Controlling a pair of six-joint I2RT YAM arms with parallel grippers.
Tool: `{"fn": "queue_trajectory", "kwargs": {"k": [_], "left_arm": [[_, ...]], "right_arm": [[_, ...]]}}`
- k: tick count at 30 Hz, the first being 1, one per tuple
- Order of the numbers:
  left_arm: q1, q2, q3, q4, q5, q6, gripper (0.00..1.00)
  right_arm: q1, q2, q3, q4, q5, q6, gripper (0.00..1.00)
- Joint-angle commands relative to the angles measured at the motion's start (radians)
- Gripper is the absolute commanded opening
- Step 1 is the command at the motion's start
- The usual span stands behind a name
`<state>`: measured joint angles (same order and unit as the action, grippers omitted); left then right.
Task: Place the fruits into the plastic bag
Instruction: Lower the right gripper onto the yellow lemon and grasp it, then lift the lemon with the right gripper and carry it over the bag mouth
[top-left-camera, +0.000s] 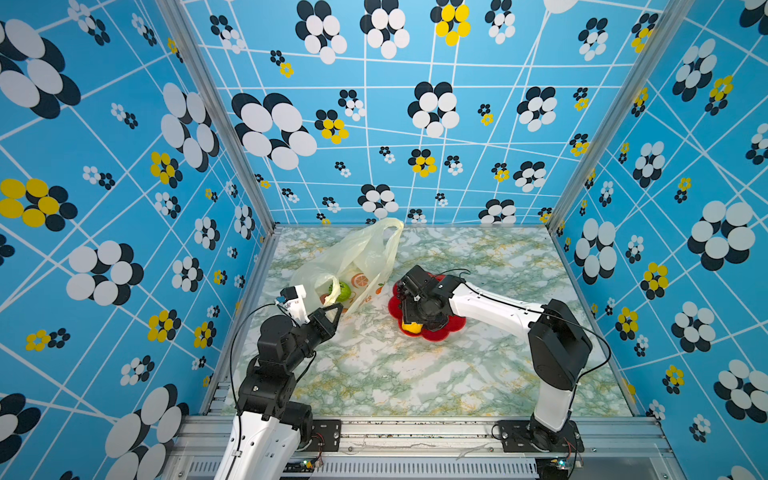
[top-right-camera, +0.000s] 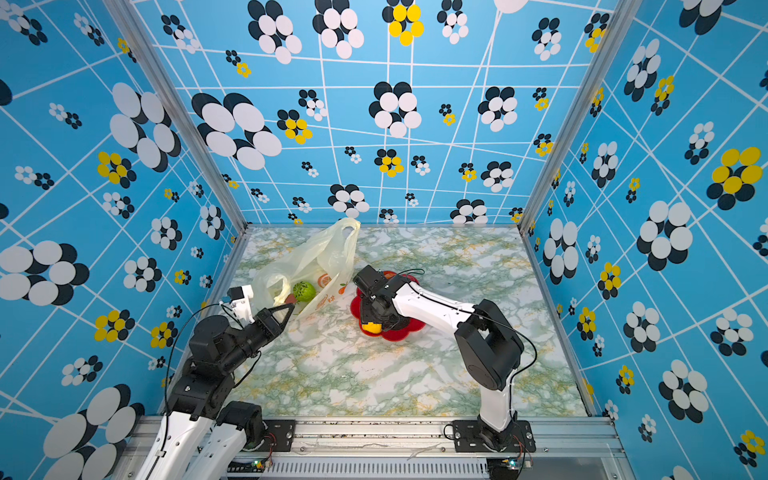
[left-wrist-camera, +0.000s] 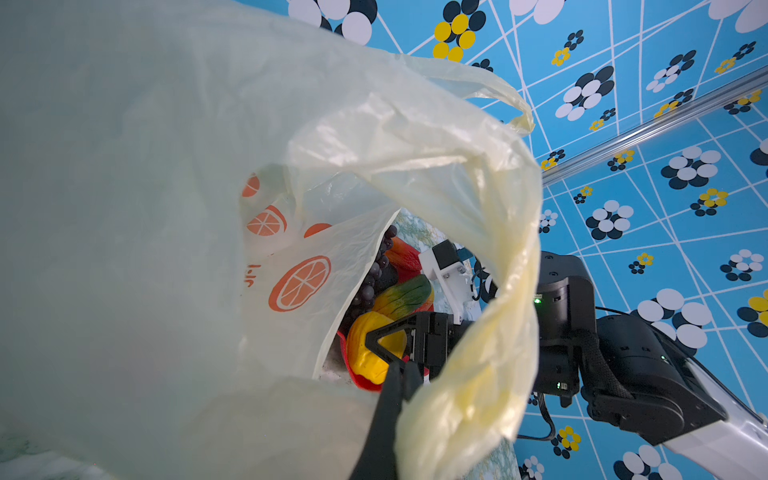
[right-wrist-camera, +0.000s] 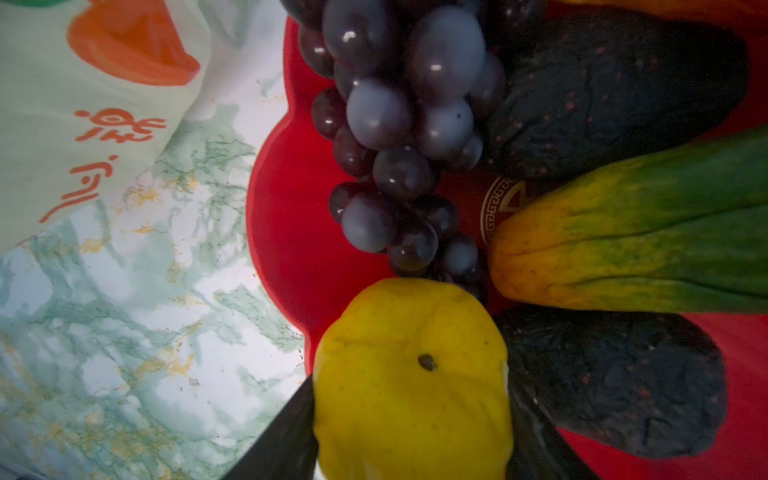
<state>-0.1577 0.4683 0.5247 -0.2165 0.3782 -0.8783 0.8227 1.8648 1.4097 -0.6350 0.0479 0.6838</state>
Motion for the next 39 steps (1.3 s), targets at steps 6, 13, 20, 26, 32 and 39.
{"fn": "queue_trajectory", "kwargs": {"k": [6, 13, 20, 26, 32, 39], "left_arm": [[0.007, 0.009, 0.002, 0.011, 0.005, 0.015, 0.0], [0.007, 0.003, 0.0, 0.005, 0.002, 0.016, 0.0], [0.006, 0.01, 0.0, 0.008, 0.005, 0.018, 0.0], [0.007, 0.006, 0.004, 0.006, 0.008, 0.018, 0.0], [0.006, 0.011, -0.004, 0.02, 0.014, 0.015, 0.0], [0.006, 0.019, -0.007, 0.042, 0.022, 0.006, 0.0]], "right_arm": [[-0.002, -0.09, -0.05, 0.055, 0.033, -0.011, 0.43], [-0.025, -0.136, -0.092, 0.098, 0.02, -0.007, 0.41], [-0.052, -0.195, -0.144, 0.139, 0.013, 0.005, 0.4], [-0.067, -0.294, -0.164, 0.183, 0.009, -0.02, 0.4], [-0.067, -0.352, -0.091, 0.257, -0.034, -0.06, 0.39], [-0.06, -0.202, 0.161, 0.311, -0.194, -0.094, 0.38]]}}
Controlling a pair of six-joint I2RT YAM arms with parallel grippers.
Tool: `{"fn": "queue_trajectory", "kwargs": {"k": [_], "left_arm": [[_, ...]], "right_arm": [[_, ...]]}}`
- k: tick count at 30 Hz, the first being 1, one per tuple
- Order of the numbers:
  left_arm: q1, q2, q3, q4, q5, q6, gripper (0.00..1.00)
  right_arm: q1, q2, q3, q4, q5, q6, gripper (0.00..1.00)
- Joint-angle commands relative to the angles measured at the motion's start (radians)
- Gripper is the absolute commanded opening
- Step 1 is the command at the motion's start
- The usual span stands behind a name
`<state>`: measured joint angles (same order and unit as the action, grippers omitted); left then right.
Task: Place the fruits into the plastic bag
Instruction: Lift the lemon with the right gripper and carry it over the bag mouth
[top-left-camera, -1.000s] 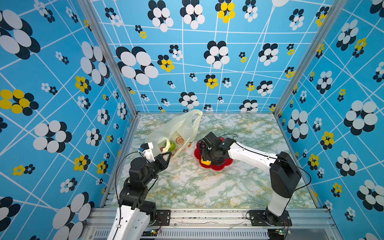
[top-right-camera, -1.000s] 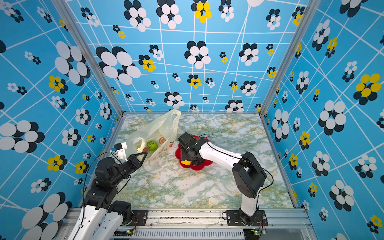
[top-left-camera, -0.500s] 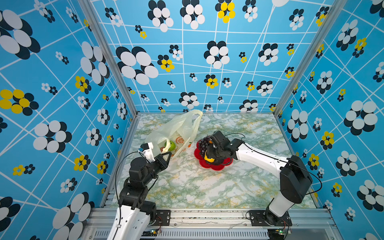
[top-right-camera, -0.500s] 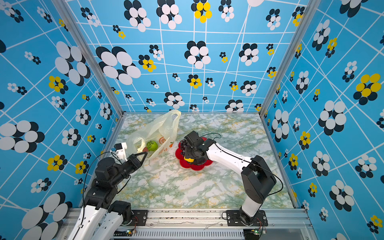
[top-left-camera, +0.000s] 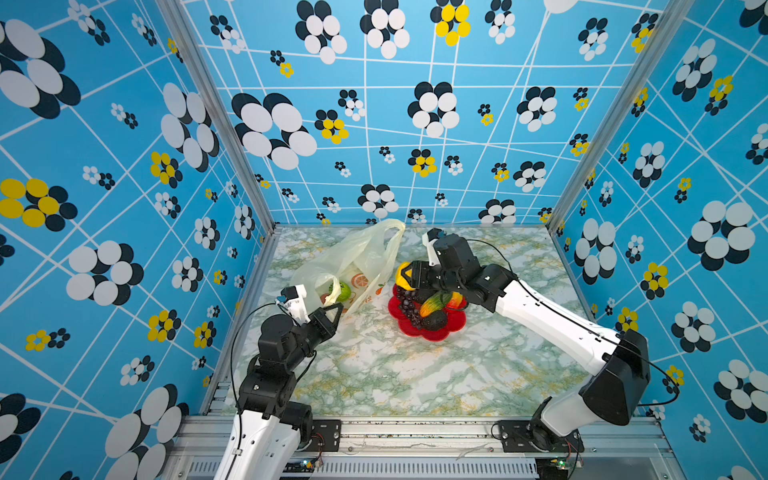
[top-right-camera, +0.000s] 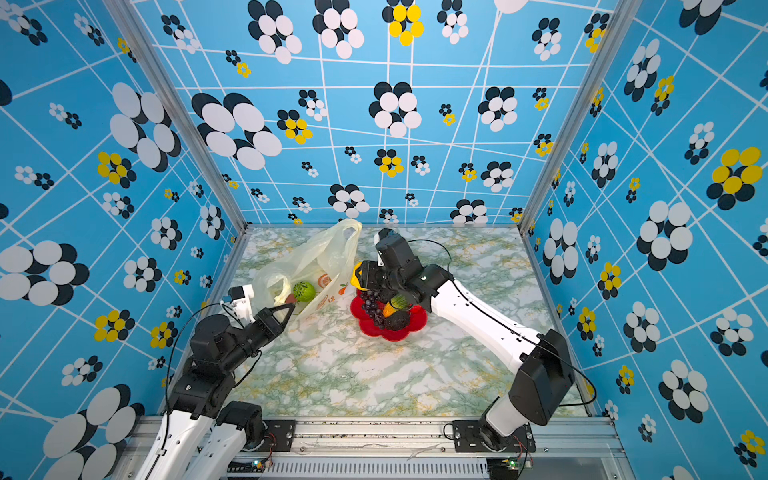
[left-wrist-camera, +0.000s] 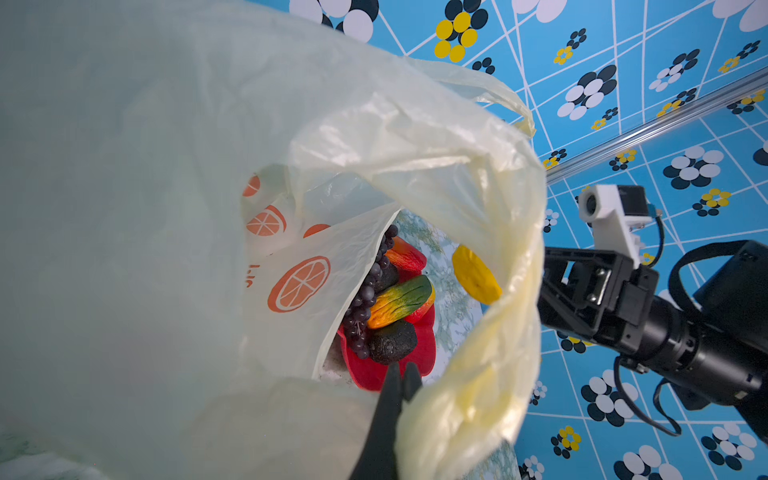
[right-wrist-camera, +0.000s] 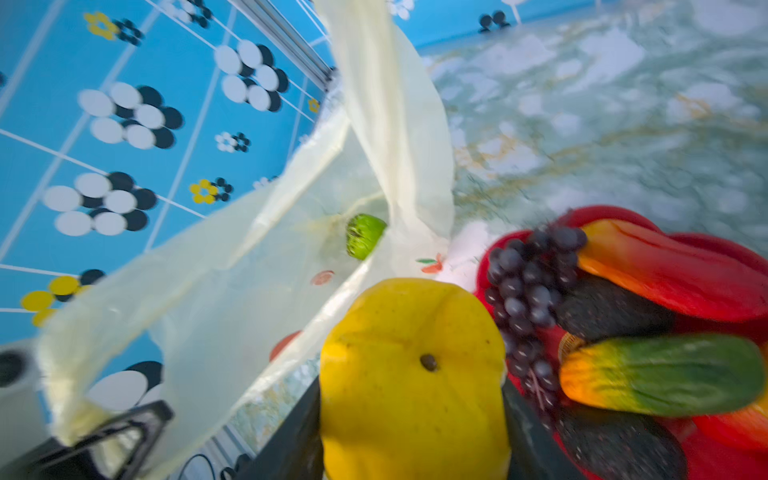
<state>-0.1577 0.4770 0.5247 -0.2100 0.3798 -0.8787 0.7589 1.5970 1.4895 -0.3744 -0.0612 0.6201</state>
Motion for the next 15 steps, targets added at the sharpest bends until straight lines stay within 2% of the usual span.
{"fn": "queue_trajectory", "kwargs": {"k": [1, 7, 15], "left_arm": [[0.007, 0.01, -0.006, 0.037, 0.022, 0.004, 0.0], [0.006, 0.009, -0.002, 0.032, 0.021, 0.011, 0.0], [0.008, 0.028, 0.031, 0.028, 0.014, 0.036, 0.0]], "right_arm": [[0.01, 0.102, 0.137, 0.049, -0.105, -0.033, 0.38], [0.05, 0.353, 0.453, -0.086, -0.136, -0.05, 0.38], [0.076, 0.604, 0.728, -0.245, -0.156, -0.053, 0.41]]}}
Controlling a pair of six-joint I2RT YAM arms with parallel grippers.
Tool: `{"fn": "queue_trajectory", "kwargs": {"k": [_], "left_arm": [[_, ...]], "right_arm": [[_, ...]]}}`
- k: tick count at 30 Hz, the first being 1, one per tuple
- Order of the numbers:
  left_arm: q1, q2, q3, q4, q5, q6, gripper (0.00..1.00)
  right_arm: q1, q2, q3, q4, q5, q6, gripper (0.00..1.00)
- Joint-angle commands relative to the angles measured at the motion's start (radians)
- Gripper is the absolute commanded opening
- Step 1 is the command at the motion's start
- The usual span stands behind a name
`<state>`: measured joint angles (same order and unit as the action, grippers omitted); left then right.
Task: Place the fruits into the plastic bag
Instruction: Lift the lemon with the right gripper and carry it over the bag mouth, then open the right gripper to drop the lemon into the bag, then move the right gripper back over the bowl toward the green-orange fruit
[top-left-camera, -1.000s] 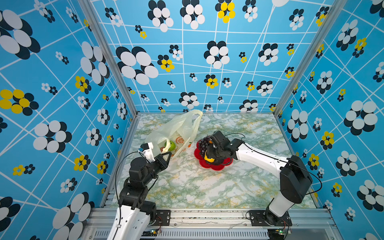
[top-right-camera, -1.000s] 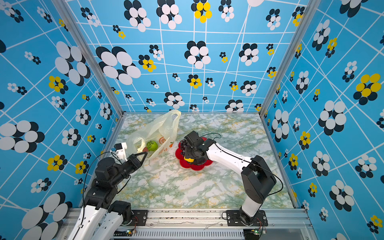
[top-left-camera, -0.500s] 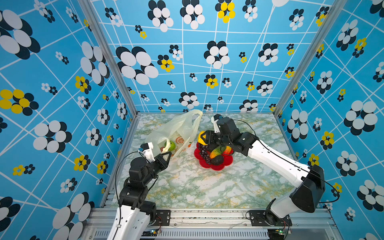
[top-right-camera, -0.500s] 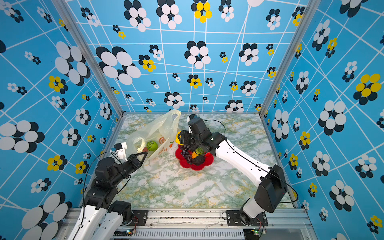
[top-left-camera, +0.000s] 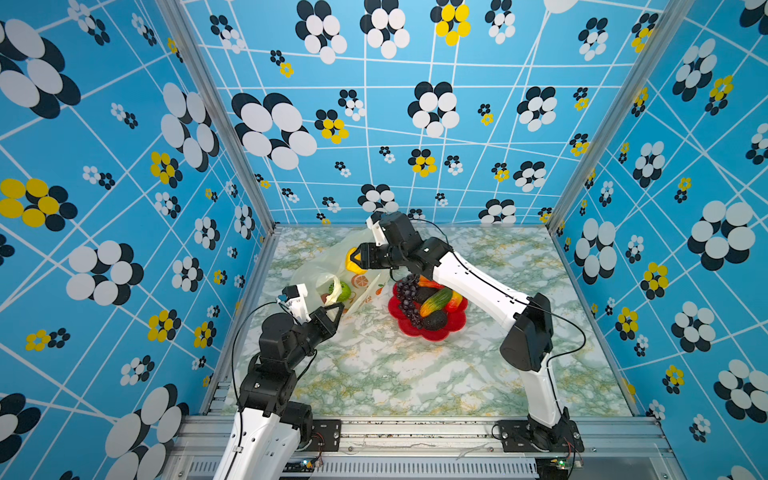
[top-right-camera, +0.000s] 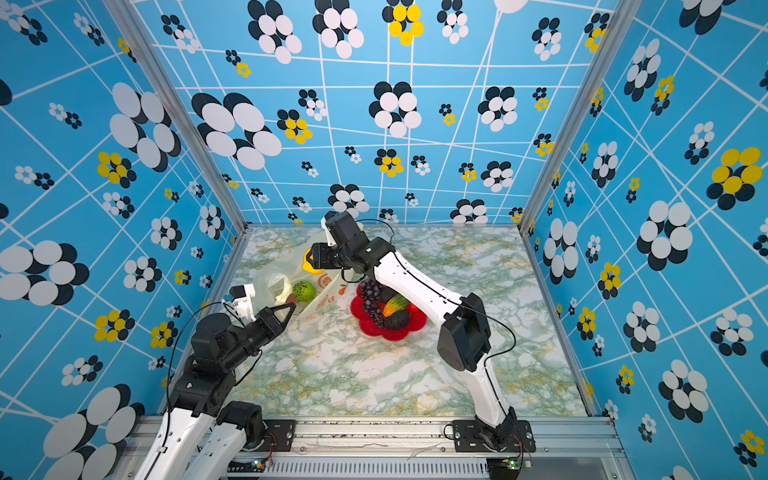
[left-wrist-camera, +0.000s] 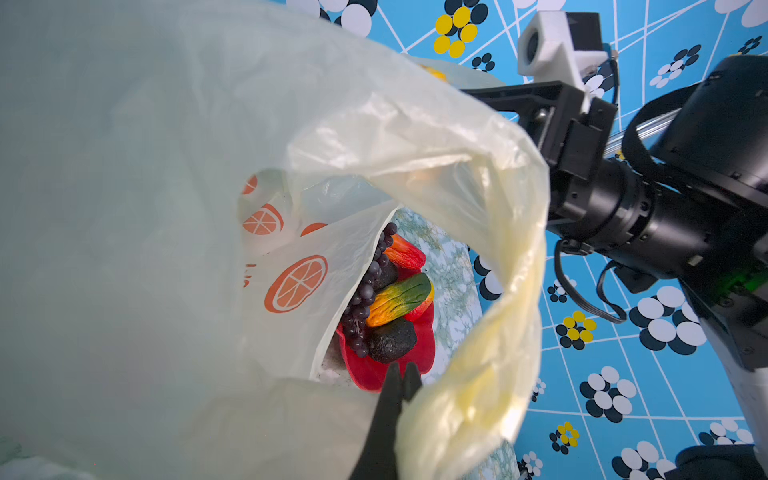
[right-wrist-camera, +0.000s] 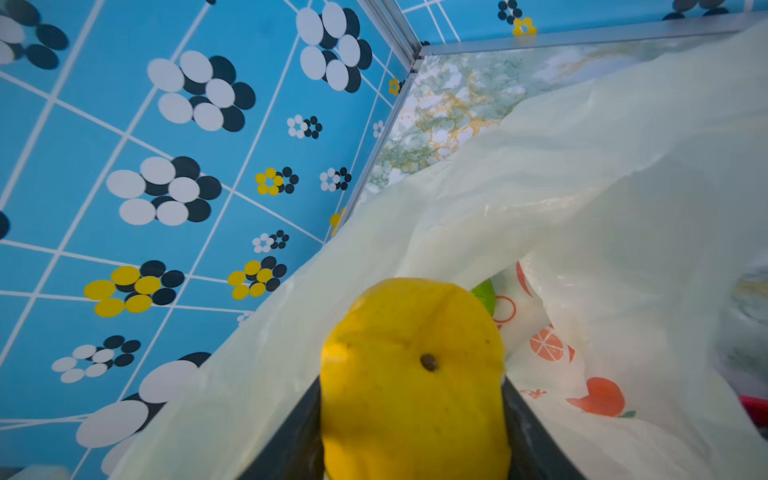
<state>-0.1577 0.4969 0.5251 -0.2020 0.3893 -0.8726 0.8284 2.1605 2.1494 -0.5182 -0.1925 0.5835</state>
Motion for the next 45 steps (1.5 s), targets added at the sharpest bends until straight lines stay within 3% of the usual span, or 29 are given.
{"fn": "queue_trajectory", "kwargs": {"k": [1, 8, 16, 22, 25, 32, 38, 45], "left_arm": [[0.008, 0.013, 0.038, 0.019, 0.003, 0.033, 0.0], [0.007, 0.038, 0.052, 0.038, 0.003, 0.041, 0.0], [0.008, 0.036, 0.059, 0.022, 0.0, 0.047, 0.0], [0.009, 0.032, 0.058, 0.013, -0.001, 0.047, 0.0], [0.009, 0.034, 0.062, 0.008, -0.001, 0.05, 0.0], [0.01, 0.026, 0.053, -0.001, -0.012, 0.057, 0.0], [0.011, 0.006, 0.047, 0.007, -0.026, 0.05, 0.0], [0.011, 0.004, 0.048, 0.005, -0.021, 0.038, 0.0]], "right_arm": [[0.01, 0.052, 0.075, -0.104, -0.027, -0.014, 0.42], [0.026, 0.089, 0.072, -0.081, -0.072, 0.004, 0.52], [0.031, 0.08, 0.061, -0.031, -0.114, 0.011, 0.81], [0.031, 0.022, 0.017, -0.028, -0.099, -0.015, 0.81], [0.031, -0.079, -0.039, -0.019, -0.081, -0.032, 0.81], [0.024, -0.363, -0.283, -0.022, 0.066, -0.124, 0.81], [-0.015, -0.638, -0.569, -0.007, 0.211, -0.133, 0.81], [-0.162, -0.814, -0.821, -0.068, 0.259, -0.069, 0.81]]}}
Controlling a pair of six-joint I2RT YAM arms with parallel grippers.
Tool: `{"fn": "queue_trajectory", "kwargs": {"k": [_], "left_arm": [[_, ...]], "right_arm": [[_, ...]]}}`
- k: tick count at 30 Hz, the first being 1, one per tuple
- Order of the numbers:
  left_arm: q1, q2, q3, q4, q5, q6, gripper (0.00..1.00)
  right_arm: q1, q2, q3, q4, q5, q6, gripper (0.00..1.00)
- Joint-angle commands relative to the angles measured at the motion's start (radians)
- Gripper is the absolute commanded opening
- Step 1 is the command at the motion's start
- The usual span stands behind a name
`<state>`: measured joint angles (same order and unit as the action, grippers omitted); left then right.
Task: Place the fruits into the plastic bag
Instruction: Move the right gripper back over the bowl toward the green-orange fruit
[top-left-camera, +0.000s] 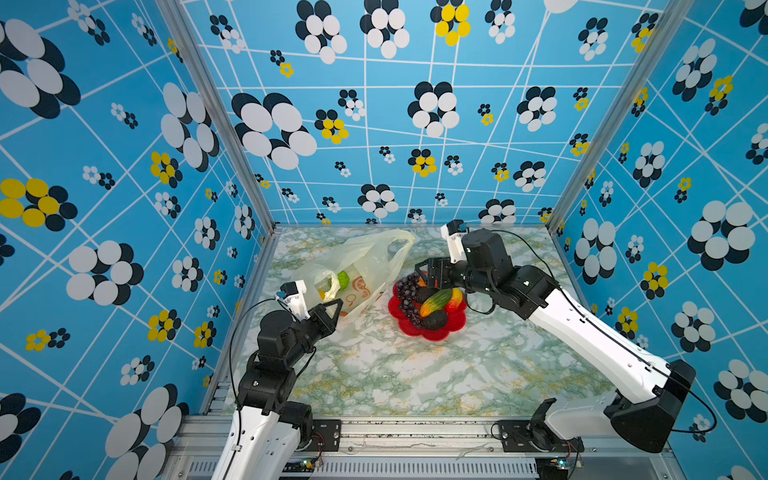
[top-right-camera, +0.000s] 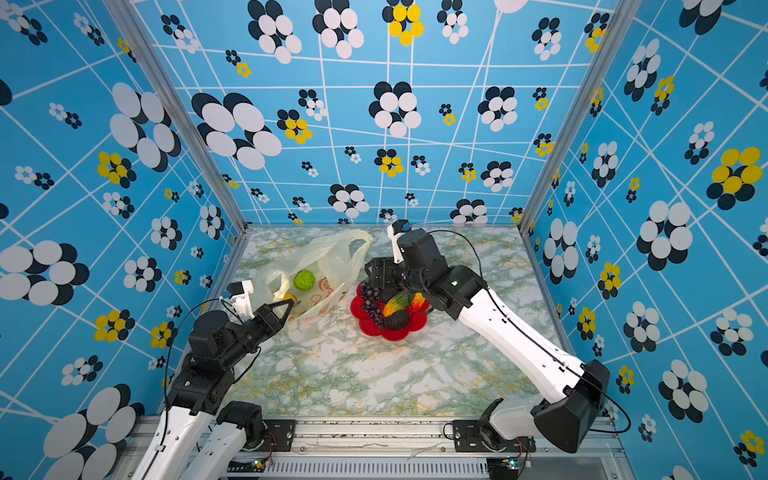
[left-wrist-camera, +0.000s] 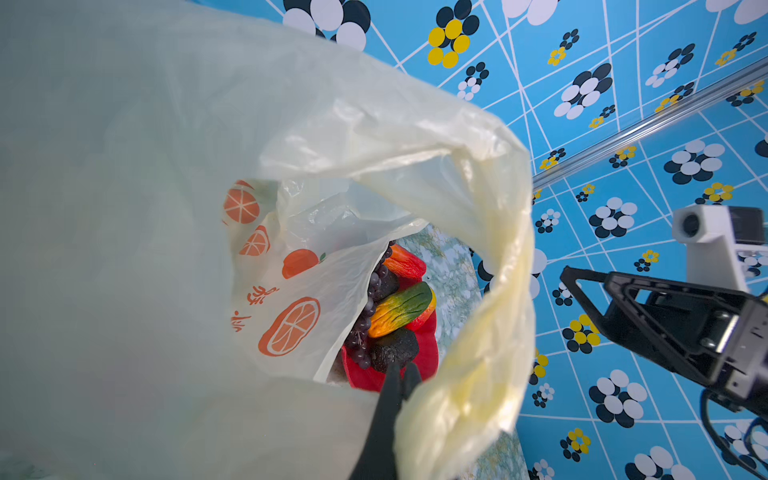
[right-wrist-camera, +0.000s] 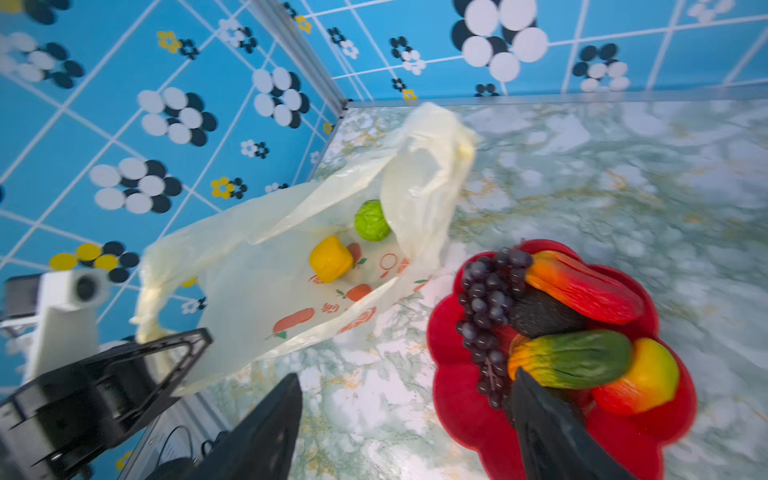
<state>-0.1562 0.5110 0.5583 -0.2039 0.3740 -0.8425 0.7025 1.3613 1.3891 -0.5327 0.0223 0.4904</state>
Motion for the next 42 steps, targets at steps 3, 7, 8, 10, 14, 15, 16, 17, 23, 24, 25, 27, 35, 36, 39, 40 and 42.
{"fn": "queue_trajectory", "kwargs": {"k": [3, 7, 8, 10, 14, 15, 16, 17, 23, 24, 25, 27, 35, 36, 39, 40, 42], "left_arm": [[0.01, -0.011, 0.014, 0.003, -0.006, 0.009, 0.0], [0.009, -0.012, 0.012, 0.0, -0.006, 0.013, 0.0], [0.009, -0.012, 0.013, -0.001, -0.007, 0.013, 0.0], [0.01, -0.014, 0.014, -0.007, -0.01, 0.013, 0.0], [0.012, -0.022, 0.018, -0.016, -0.014, 0.015, 0.0], [0.011, -0.025, 0.019, -0.02, -0.015, 0.016, 0.0], [0.011, -0.027, 0.019, -0.021, -0.018, 0.016, 0.0], [0.011, -0.029, 0.018, -0.025, -0.019, 0.017, 0.0], [0.011, -0.037, 0.018, -0.034, -0.026, 0.02, 0.0], [0.011, -0.037, 0.016, -0.033, -0.026, 0.02, 0.0], [0.012, -0.035, 0.016, -0.032, -0.026, 0.02, 0.0], [0.012, -0.03, 0.015, -0.026, -0.026, 0.019, 0.0], [0.012, -0.01, 0.008, -0.005, -0.015, 0.011, 0.0], [0.011, -0.011, 0.007, -0.004, -0.016, 0.013, 0.0], [0.012, -0.014, 0.005, -0.005, -0.017, 0.014, 0.0], [0.011, -0.014, 0.005, -0.008, -0.017, 0.014, 0.0], [0.012, -0.014, 0.005, -0.007, -0.017, 0.013, 0.0]], "right_arm": [[-0.071, -0.008, -0.091, -0.078, 0.014, 0.028, 0.81], [-0.078, 0.074, -0.064, -0.109, -0.035, 0.022, 0.82], [-0.078, 0.099, -0.052, -0.113, -0.046, 0.022, 0.82], [-0.078, 0.155, -0.02, -0.118, -0.068, 0.019, 0.83], [-0.078, 0.242, 0.033, -0.104, -0.101, 0.02, 0.84], [-0.078, 0.261, 0.046, -0.101, -0.108, 0.019, 0.84], [-0.078, 0.28, 0.061, -0.096, -0.116, 0.02, 0.85], [-0.078, 0.295, 0.072, -0.096, -0.122, 0.02, 0.85], [-0.078, 0.331, 0.094, -0.099, -0.107, 0.019, 0.85], [-0.078, 0.33, 0.092, -0.103, -0.093, 0.02, 0.85], [-0.079, 0.327, 0.09, -0.115, -0.071, 0.018, 0.85], [-0.078, 0.322, 0.085, -0.142, -0.024, 0.014, 0.85], [-0.108, 0.283, 0.023, -0.198, 0.097, 0.004, 0.81], [-0.114, 0.279, 0.015, -0.203, 0.103, 0.003, 0.8], [-0.132, 0.27, -0.014, -0.204, 0.107, 0.003, 0.77], [-0.137, 0.269, -0.022, -0.202, 0.108, 0.004, 0.76], [-0.141, 0.269, -0.034, -0.203, 0.113, 0.003, 0.74]]}}
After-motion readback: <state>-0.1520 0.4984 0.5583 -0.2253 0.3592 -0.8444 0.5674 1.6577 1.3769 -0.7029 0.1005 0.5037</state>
